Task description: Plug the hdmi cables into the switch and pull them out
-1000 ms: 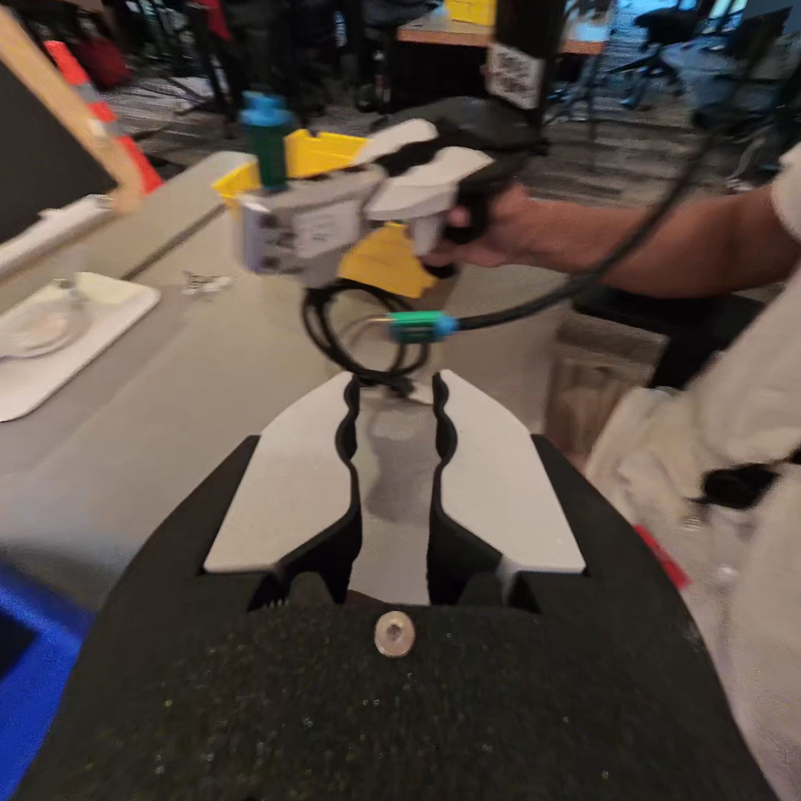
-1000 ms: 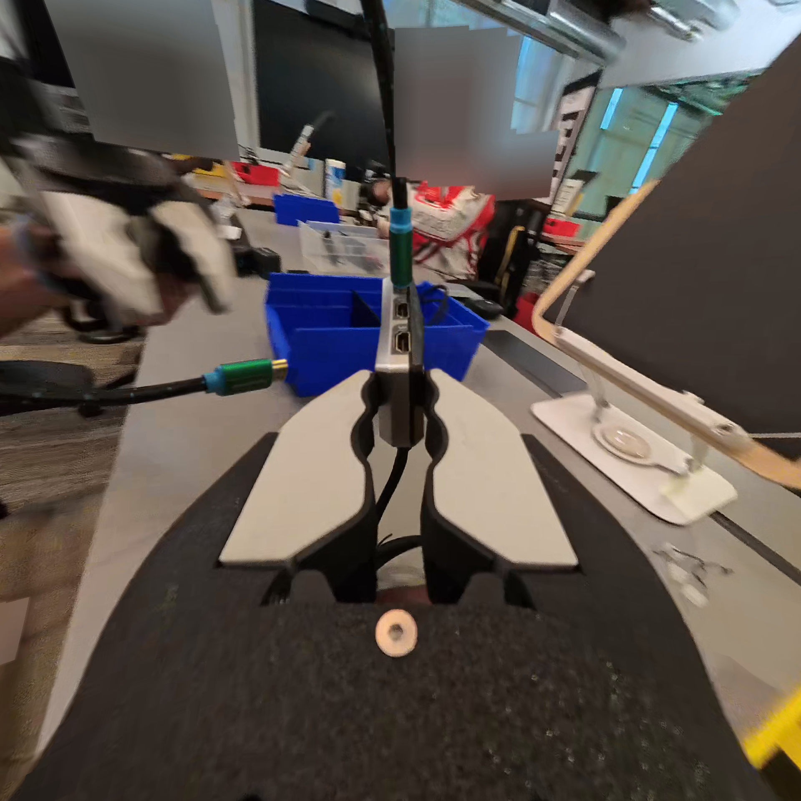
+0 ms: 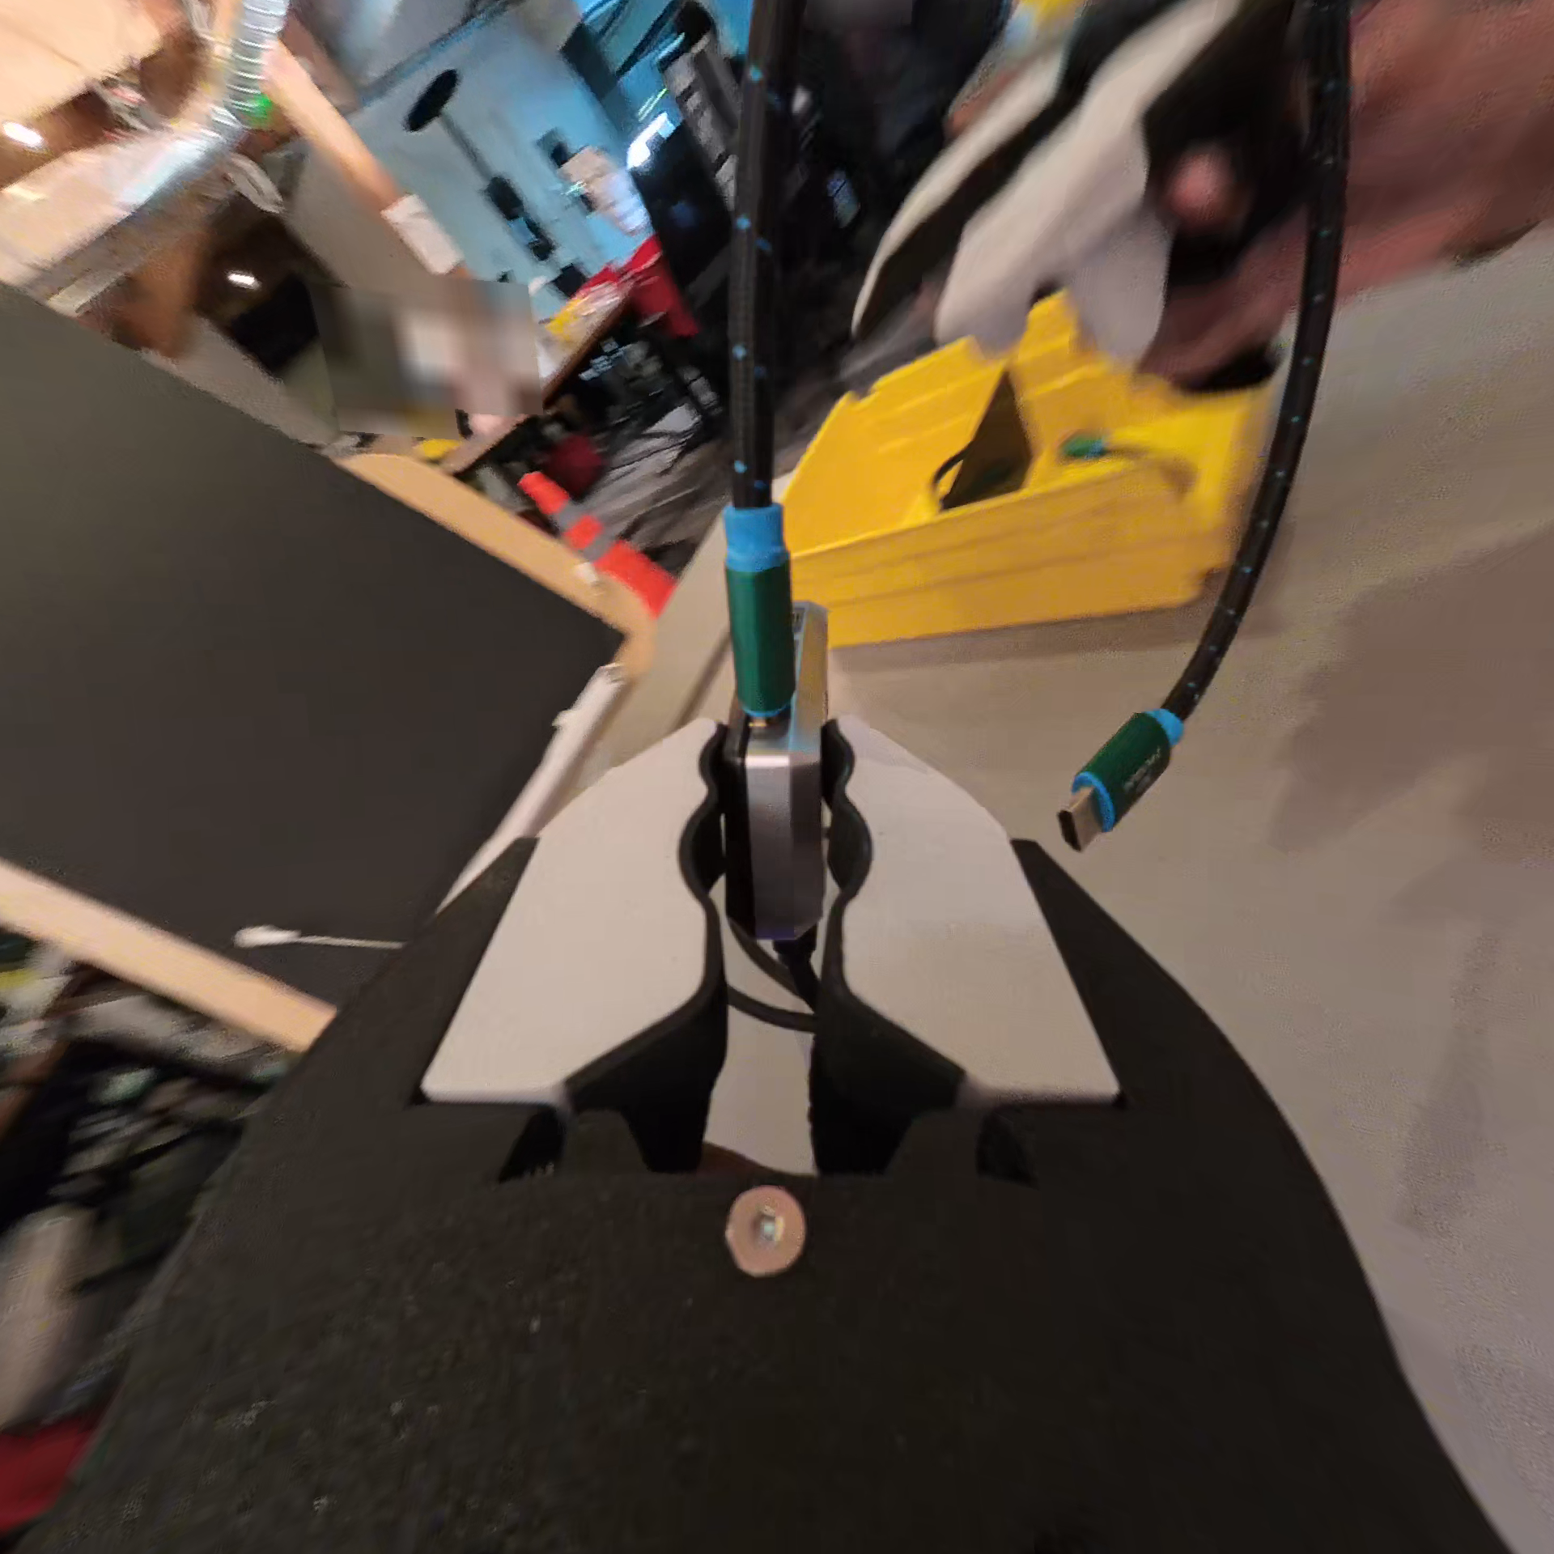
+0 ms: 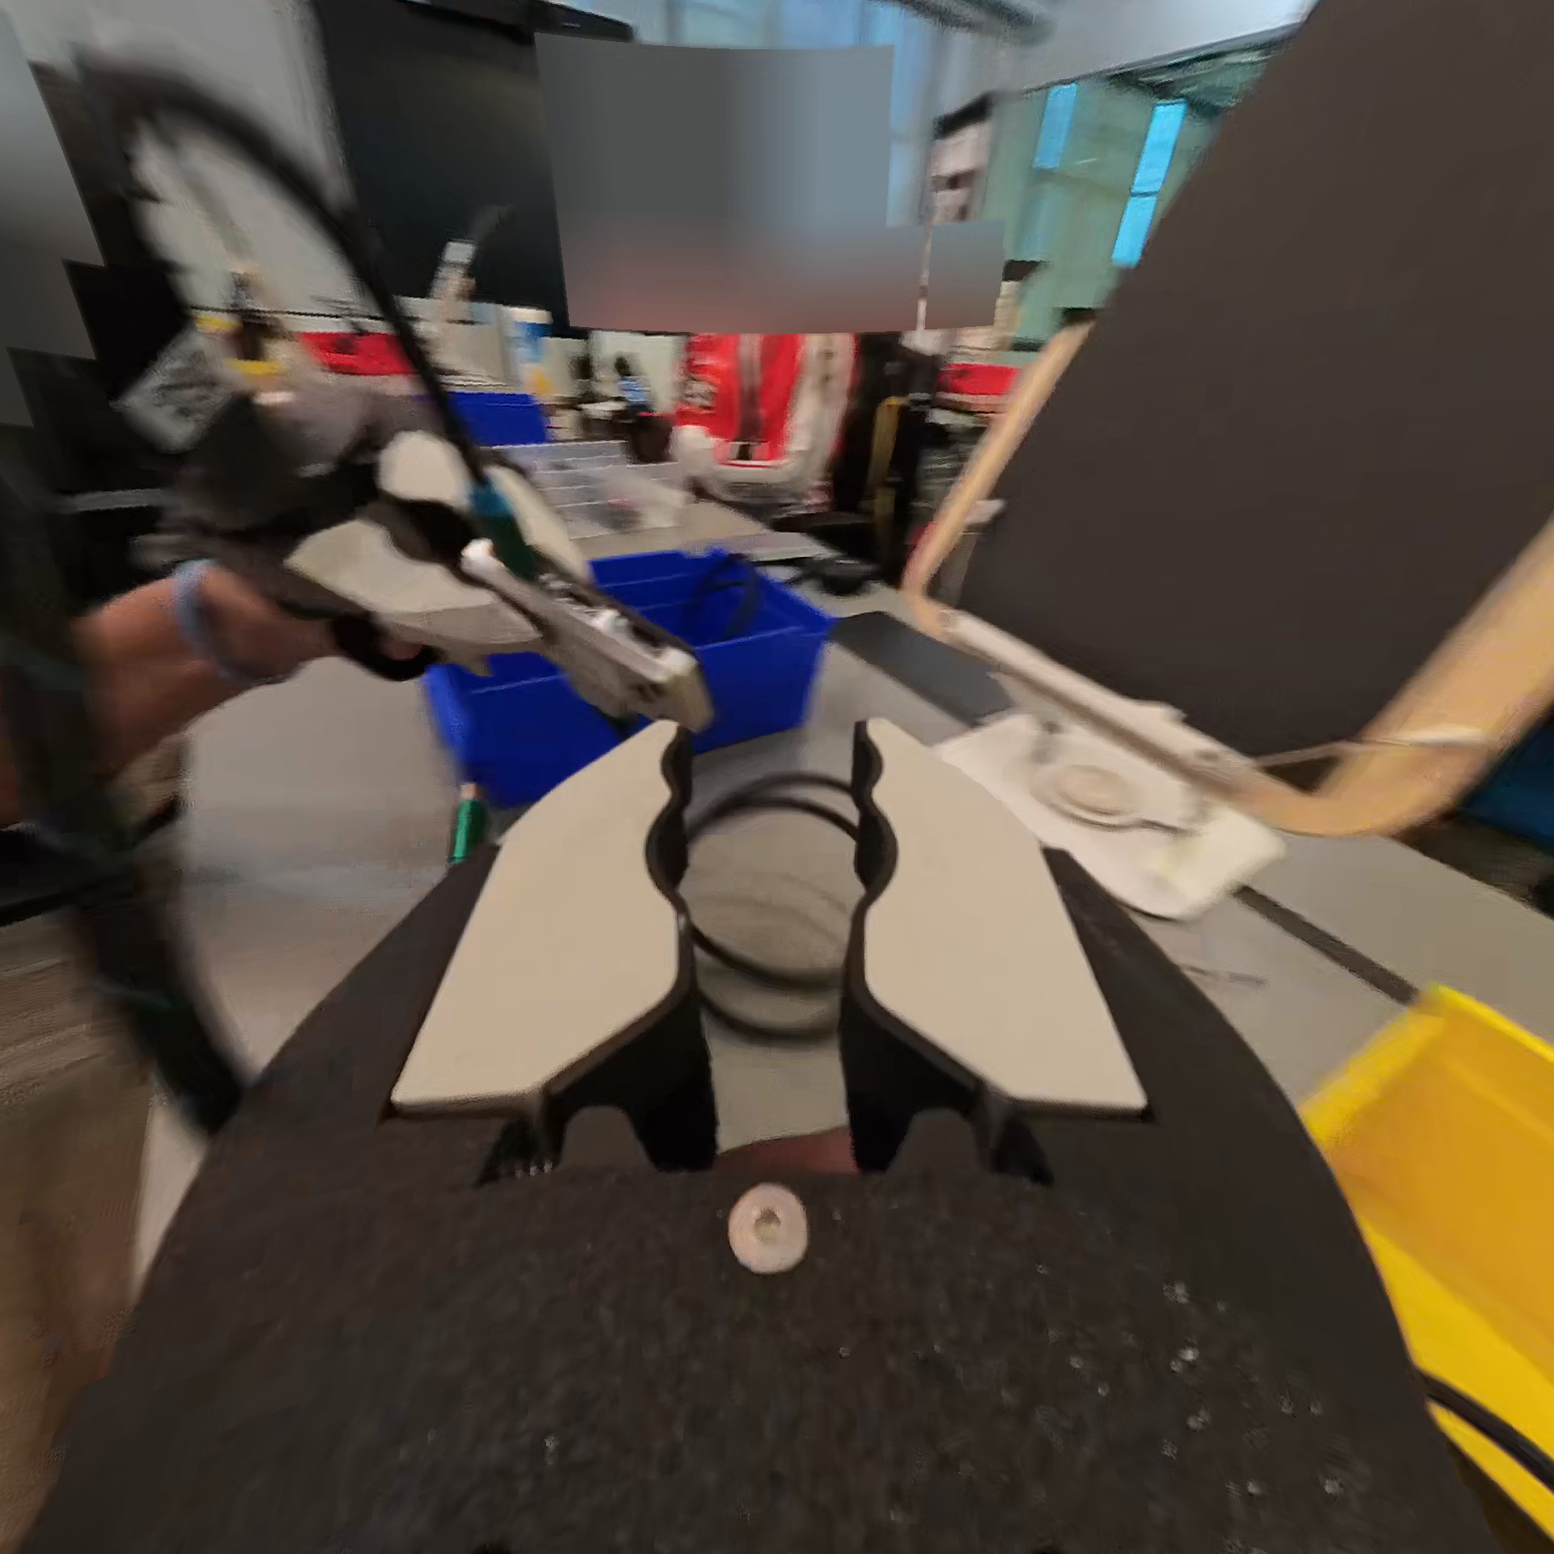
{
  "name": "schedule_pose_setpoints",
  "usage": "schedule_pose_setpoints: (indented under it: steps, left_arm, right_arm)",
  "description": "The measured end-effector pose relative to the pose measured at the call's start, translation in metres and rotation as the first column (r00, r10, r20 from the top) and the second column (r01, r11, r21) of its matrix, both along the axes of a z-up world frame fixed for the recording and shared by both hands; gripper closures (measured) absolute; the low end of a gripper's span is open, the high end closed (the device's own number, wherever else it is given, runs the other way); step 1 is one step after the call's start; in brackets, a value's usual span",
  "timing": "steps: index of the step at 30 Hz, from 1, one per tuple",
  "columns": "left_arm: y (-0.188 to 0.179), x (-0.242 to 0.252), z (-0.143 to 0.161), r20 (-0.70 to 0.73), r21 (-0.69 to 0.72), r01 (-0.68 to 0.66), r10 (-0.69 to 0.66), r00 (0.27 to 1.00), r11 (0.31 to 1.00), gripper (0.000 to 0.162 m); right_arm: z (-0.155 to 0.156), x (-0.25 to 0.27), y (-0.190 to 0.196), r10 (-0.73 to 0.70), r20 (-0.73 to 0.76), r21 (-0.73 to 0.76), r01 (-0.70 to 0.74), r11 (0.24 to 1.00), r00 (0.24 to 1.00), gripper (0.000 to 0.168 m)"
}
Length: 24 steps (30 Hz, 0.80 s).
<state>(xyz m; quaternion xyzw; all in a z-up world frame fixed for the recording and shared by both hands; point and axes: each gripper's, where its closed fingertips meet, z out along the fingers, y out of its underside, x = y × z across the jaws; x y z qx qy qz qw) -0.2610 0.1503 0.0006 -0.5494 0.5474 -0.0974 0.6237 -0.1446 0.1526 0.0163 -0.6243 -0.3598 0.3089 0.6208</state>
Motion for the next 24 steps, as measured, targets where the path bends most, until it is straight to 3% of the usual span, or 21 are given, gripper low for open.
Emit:
schedule_pose_setpoints:
  steps: [4, 6, 8, 11, 15, 18, 22, 24]
  left_arm:
    - [0.025, 0.0, -0.016, -0.154, 0.237, -0.143, 0.183, 0.971, 0.961, 0.142]
    - [0.03, 0.007, -0.033, -0.204, 0.302, -0.156, 0.224, 0.953, 0.94, 0.142]
    - [0.03, 0.014, -0.048, -0.239, 0.353, -0.144, 0.238, 0.942, 0.924, 0.142]
    - [0.027, 0.022, -0.066, -0.26, 0.392, -0.129, 0.244, 0.934, 0.911, 0.142]
    - [0.018, 0.032, -0.074, -0.246, 0.418, -0.101, 0.219, 0.944, 0.903, 0.142]
    - [0.008, 0.038, -0.076, -0.248, 0.45, -0.077, 0.207, 0.946, 0.89, 0.142]
    - [-0.003, 0.04, -0.08, -0.234, 0.443, -0.076, 0.197, 0.952, 0.893, 0.142]
    - [-0.005, 0.041, -0.082, -0.235, 0.442, -0.074, 0.195, 0.952, 0.894, 0.142]
  right_arm:
    - [0.019, 0.077, 0.025, -0.308, 0.023, -0.059, 0.309, 0.949, 0.951, 0.134]
    - [0.016, 0.103, 0.015, -0.345, 0.0, -0.145, 0.341, 0.929, 0.939, 0.134]
    - [0.009, 0.105, -0.015, -0.276, -0.057, -0.207, 0.259, 0.943, 0.959, 0.141]
    - [-0.026, 0.064, -0.071, -0.072, -0.092, -0.296, 0.042, 0.954, 0.993, 0.148]
    - [-0.094, -0.029, -0.093, 0.061, -0.068, -0.419, -0.084, 0.904, 0.996, 0.139]
    - [-0.097, -0.067, -0.068, 0.044, -0.097, -0.391, -0.079, 0.917, 0.994, 0.132]
    - [-0.09, -0.073, -0.03, -0.004, -0.11, -0.367, -0.037, 0.93, 0.994, 0.127]
    - [-0.086, -0.077, -0.027, 0.028, -0.113, -0.347, -0.066, 0.935, 0.993, 0.133]
